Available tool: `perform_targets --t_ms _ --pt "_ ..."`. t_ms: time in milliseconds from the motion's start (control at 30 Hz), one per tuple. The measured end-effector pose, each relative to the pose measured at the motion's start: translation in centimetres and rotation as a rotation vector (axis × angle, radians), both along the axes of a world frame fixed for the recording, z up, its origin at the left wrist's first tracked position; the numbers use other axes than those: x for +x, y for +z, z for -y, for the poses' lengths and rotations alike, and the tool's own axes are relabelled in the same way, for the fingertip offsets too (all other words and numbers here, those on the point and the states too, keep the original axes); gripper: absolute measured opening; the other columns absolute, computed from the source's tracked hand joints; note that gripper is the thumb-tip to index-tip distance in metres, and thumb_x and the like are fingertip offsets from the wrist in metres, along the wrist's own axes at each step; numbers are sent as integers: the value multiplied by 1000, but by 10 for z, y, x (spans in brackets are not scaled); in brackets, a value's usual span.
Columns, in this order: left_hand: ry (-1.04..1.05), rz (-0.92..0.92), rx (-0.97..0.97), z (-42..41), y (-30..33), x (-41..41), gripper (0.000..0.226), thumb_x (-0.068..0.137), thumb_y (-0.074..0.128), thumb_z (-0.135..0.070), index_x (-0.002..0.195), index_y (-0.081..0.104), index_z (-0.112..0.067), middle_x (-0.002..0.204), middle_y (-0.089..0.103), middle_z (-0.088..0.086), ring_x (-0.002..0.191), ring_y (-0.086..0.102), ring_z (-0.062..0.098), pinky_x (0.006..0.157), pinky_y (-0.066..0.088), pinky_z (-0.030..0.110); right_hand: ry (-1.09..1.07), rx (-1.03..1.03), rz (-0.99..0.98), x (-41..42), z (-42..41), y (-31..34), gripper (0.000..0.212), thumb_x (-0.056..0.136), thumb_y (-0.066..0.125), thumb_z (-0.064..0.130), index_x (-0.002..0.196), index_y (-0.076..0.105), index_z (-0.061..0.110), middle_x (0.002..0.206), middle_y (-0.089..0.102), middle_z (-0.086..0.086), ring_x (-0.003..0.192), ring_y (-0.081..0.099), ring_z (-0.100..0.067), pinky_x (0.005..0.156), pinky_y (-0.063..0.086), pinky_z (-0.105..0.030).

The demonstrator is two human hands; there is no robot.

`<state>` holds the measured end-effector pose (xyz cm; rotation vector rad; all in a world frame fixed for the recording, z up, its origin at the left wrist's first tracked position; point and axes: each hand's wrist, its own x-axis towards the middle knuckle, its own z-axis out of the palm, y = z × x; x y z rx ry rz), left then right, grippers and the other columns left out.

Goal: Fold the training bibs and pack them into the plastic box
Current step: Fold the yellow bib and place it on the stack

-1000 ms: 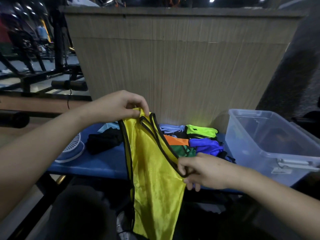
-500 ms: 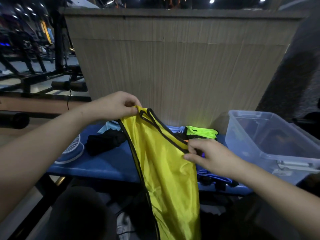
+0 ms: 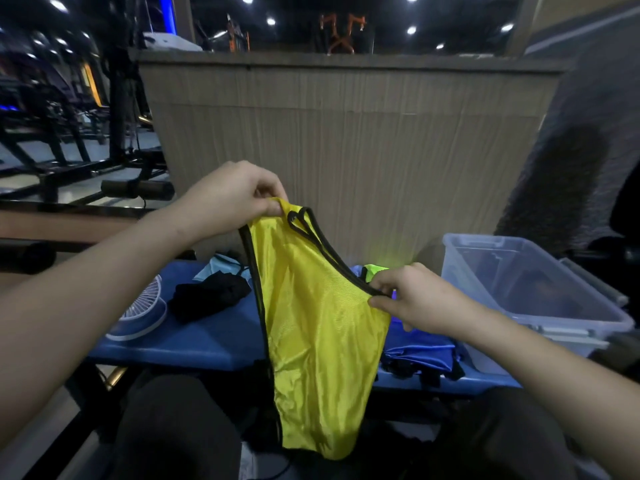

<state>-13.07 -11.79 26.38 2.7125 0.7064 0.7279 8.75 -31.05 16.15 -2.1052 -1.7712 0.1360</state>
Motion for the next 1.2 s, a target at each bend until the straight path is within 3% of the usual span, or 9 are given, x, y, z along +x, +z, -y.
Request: perform_targets --t_ms 133,200,267,367,467,600,833,1000,1200 --pt "45 90 49 14 20 -8 14 87 73 -20 83 71 -33 78 65 -13 75 59 -1 61 39 20 -36 44 -53 -16 14 23 14 97 64 25 88 63 15 55 63 19 38 58 -12 50 43 -19" --pt "44 133 31 17 31 -9 14 91 70 -18 84 69 -30 80 66 -10 63 63 3 54 44 19 -66 71 -94 -17 16 36 15 96 66 23 87 61 12 51 65 4 37 59 -15 44 43 -21" --pt "29 176 -27 16 43 -5 11 95 65 -17 89 67 -24 84 67 -2 54 69 12 51 57 30 -81 99 -161 -14 11 50 15 94 67 20 82 60 13 52 66 -10 39 62 -21 40 43 -24" --pt "27 241 -25 3 61 9 11 96 63 -14 89 66 -21 87 67 8 66 73 27 64 63 48 -75 146 -262 -3 -5 69 14 94 67 14 84 58 11 55 67 -4 46 67 -28 39 46 -26" --pt "24 244 42 -18 76 29 8 93 65 -13 90 68 -19 90 68 12 80 70 29 72 61 49 -65 105 -271 14 -23 85 9 96 63 10 89 59 5 57 68 -10 48 68 -25 44 52 -30" --pt "19 221 109 -51 92 66 5 93 65 -18 93 67 -22 88 64 -2 83 64 20 78 57 42 -69 50 -231 45 -56 101 3 96 58 4 97 61 3 62 71 -16 57 72 -31 61 62 -43" --pt "25 282 157 -121 109 155 4 96 63 -24 94 62 -27 88 57 -13 80 53 3 62 37 18 -182 164 -313 119 -137 112 6 96 58 3 96 63 7 68 72 -20 62 73 -31 66 63 -44" --pt "52 281 186 -168 91 208 6 95 64 -21 95 64 -27 97 62 -6 90 57 13 74 40 26 -248 235 -391 166 -187 88 11 91 58 -3 86 61 7 78 71 -26 66 75 -28 66 63 -45" --pt "0 301 161 -197 71 231 9 95 62 -17 96 64 -25 98 63 -6 92 58 11 78 42 25 -313 294 -318 195 -213 66 8 85 66 7 82 65 14 74 75 -7 71 75 -21 75 62 -48"
